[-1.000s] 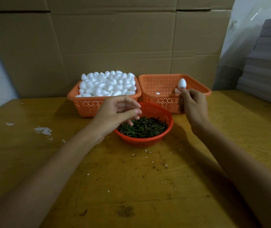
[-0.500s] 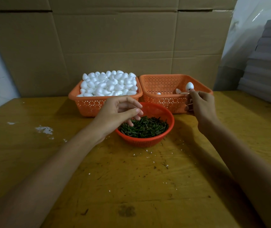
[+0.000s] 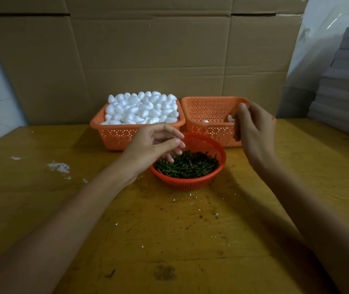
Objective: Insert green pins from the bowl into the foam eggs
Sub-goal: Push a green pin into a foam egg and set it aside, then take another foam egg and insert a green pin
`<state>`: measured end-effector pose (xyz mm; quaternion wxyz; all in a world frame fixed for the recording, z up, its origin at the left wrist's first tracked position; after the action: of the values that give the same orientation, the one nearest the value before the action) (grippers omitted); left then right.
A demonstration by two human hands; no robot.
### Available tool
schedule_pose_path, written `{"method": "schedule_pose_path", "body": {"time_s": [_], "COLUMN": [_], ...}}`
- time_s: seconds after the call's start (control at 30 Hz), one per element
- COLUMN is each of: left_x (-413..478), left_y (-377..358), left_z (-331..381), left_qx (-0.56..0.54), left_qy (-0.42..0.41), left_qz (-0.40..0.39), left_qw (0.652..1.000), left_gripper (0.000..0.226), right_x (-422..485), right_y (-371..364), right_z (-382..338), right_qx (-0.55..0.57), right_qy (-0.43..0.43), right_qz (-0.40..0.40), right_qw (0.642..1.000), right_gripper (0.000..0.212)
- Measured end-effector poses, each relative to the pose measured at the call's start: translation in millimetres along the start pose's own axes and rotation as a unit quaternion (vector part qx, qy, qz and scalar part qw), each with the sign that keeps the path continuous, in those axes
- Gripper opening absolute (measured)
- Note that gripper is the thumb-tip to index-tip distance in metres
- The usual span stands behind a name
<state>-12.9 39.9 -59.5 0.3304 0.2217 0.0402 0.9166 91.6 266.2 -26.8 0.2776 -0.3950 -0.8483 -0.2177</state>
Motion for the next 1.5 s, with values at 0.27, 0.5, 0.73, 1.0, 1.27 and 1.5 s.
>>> {"method": "schedule_pose_path", "body": {"time_s": [0.27,0.5,0.73,1.0,1.27,1.5], "left_x": [2,1,1,3,17,39], "left_y": [10,9,14,61,73,79], "left_z": [-2,-2,1,42,-9,-18], "left_qx": [0.020,0.043,0.032,0.442,0.606,0.587], "left_qy": [0.012,0.013,-0.006,-0.147,0.043,0.127], "left_qz": [0.054,0.050,0.075,0.246,0.070,0.048], "left_qw": [0.998,0.998,0.997,0.850,0.791,0.798], "left_gripper": [0.014,0.011,0.011,0.021,0.050,0.059], "right_x": [-76,-76,-77,-79,-78,-79], "right_y": [-101,-100,-101,-106,-106,-106], "right_z": [-16,-15,-16,-19,-17,-17], "right_qx": [-0.331,-0.328,-0.323,-0.312,-0.311,-0.316], "right_qy": [0.145,0.132,0.136,0.150,0.150,0.147], "right_qz": [-0.400,-0.414,-0.417,-0.423,-0.418,-0.418], "right_qw": [0.842,0.839,0.839,0.837,0.840,0.839], "right_gripper": [0.037,0.038,0.033,0.028,0.027,0.028]}}
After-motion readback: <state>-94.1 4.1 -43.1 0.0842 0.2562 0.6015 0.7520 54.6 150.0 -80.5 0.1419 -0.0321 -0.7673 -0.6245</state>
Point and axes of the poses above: each hand's wrist, its own x-axis towards the middle knuckle, its own y-axis out of the back of the hand, z = x × y, the point moved 9 cm from there along x, towards the middle knuckle, and after that the axes turned 3 degrees about z, right-handed, at the moved point
